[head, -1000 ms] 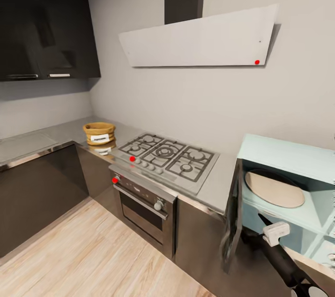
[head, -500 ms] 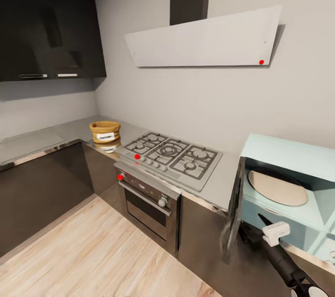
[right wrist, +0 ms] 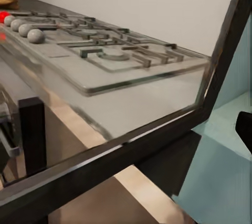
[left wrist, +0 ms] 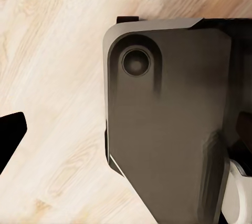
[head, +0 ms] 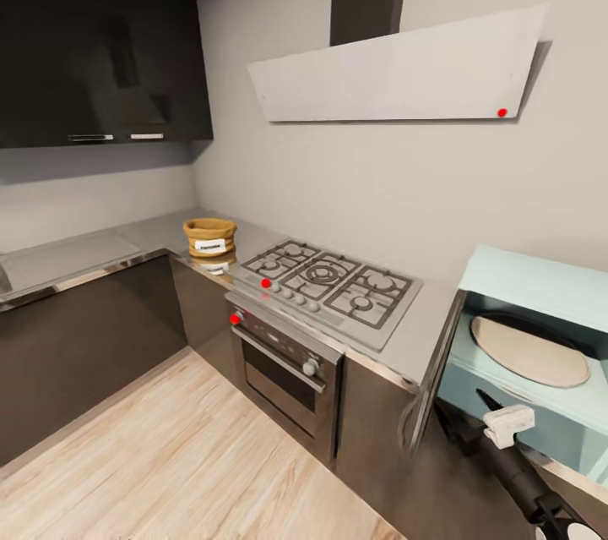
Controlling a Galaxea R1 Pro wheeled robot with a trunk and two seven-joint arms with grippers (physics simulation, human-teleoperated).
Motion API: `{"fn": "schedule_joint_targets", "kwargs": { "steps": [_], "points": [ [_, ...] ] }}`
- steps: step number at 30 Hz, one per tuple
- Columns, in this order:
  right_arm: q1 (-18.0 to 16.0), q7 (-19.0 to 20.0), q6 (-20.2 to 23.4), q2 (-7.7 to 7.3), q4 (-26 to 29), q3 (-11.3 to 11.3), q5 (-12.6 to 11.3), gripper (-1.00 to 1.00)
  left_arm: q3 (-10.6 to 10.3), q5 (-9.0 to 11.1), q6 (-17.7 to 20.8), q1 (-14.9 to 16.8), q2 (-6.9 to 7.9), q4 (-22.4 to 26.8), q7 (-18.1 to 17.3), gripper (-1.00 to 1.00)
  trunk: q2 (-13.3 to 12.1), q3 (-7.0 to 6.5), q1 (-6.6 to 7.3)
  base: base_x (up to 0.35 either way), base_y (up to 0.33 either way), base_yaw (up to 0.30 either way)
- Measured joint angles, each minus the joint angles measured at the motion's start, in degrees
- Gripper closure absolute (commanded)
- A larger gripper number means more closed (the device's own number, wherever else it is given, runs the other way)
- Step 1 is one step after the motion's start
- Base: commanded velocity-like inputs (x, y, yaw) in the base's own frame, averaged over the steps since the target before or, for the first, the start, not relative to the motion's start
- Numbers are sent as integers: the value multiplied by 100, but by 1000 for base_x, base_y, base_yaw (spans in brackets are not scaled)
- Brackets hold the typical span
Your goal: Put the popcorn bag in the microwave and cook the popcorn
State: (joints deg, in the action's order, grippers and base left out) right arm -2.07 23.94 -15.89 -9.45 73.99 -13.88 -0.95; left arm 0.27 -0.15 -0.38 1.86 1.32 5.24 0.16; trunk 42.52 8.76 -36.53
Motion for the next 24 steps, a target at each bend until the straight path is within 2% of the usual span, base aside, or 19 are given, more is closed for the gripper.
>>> {"fn": "schedule_joint_targets", "kwargs": {
  "steps": [3, 6, 11, 24],
  "points": [
    [7, 4, 0, 0, 0, -127, 1, -100, 0, 0, 0, 1, 0, -1, 0, -100, 1, 0, 0, 0, 0, 108],
    [-7, -1, 12, 0, -2, -134, -4, -100, 0, 0, 0, 1, 0, -3, 0, -100, 0, -2, 0, 0, 0, -55],
    [-6, 8, 7, 3, 5, 180, -21, -100, -2, -1, -1, 2, 0, -8, 0, -100, 0, -20, -1, 0, 0, -241],
    [-7, 11, 6, 3, 4, 184, -17, -100, -2, -1, -1, 5, 0, -7, 0, -100, -1, -58, -1, -14, 0, -256]
  ]
}}
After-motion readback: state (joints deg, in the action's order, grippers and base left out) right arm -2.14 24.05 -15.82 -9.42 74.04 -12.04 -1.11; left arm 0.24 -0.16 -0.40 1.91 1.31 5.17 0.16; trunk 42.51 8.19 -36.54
